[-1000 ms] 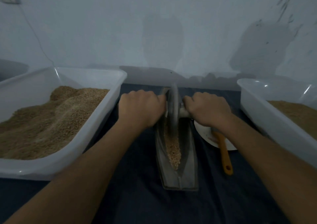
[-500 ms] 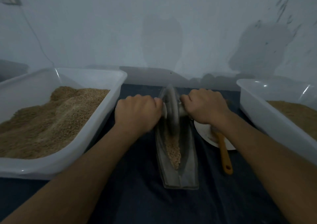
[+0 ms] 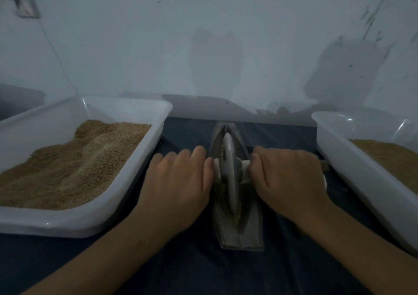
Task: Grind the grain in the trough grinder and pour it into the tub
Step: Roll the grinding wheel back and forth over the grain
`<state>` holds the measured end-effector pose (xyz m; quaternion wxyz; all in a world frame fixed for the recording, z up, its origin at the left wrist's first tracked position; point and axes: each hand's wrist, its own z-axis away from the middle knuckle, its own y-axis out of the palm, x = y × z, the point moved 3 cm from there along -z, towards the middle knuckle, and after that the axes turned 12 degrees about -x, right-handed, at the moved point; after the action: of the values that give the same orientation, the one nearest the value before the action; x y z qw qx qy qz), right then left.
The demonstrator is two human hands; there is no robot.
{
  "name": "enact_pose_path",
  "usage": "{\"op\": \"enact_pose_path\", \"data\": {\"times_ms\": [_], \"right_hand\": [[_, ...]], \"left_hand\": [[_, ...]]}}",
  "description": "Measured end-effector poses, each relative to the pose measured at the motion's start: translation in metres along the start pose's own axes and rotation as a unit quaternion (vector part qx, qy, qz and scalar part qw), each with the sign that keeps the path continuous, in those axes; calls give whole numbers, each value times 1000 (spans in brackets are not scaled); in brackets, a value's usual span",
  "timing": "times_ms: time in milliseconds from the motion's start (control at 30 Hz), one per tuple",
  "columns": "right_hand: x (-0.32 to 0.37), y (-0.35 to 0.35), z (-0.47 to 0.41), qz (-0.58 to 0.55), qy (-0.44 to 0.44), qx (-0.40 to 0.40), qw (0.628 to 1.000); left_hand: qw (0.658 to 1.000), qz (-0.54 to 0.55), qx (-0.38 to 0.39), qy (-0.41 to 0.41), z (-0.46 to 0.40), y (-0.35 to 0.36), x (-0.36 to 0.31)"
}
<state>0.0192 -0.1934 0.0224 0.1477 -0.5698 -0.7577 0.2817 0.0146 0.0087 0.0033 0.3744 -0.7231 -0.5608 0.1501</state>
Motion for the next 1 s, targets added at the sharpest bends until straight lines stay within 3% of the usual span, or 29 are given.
{"op": "enact_pose_path", "data": {"times_ms": [133, 233, 333, 433, 467, 533, 600, 700, 833, 900, 1000], "right_hand": [[1, 6, -15, 33, 2, 14, 999], [-14, 45, -42, 88, -33, 140, 986], [-44, 84, -70, 23, 32, 285, 958], [-55, 105, -79, -23, 70, 340, 938], [-56, 104, -77, -24, 79, 341, 936], [-48, 88, -66, -10, 84, 311, 947], [-33, 65, -50, 8, 64, 207, 976], [-9, 23, -20, 48, 16, 121, 991], [12, -21, -1, 67, -2, 17, 998], [11, -22, -4, 75, -7, 24, 997], [1, 8, -19, 76, -13, 95, 993]], "left_hand": [[1000, -23, -5, 0, -12, 14, 3], [1000, -7, 13, -21, -45, 37, 10], [996, -3, 52, -70, -81, 62, 15], [982, 17, 48, -180, -104, 71, 23], [983, 8, 47, -175, -104, 69, 22], [995, -7, 29, -91, -95, 63, 15], [999, 13, 21, -30, -74, 50, 10], [999, 18, -23, -20, -37, 26, 5], [987, 141, -50, -65, -9, 9, 9], [986, 149, -38, -60, -15, 13, 11], [997, 64, -26, -16, -31, 31, 8]]}}
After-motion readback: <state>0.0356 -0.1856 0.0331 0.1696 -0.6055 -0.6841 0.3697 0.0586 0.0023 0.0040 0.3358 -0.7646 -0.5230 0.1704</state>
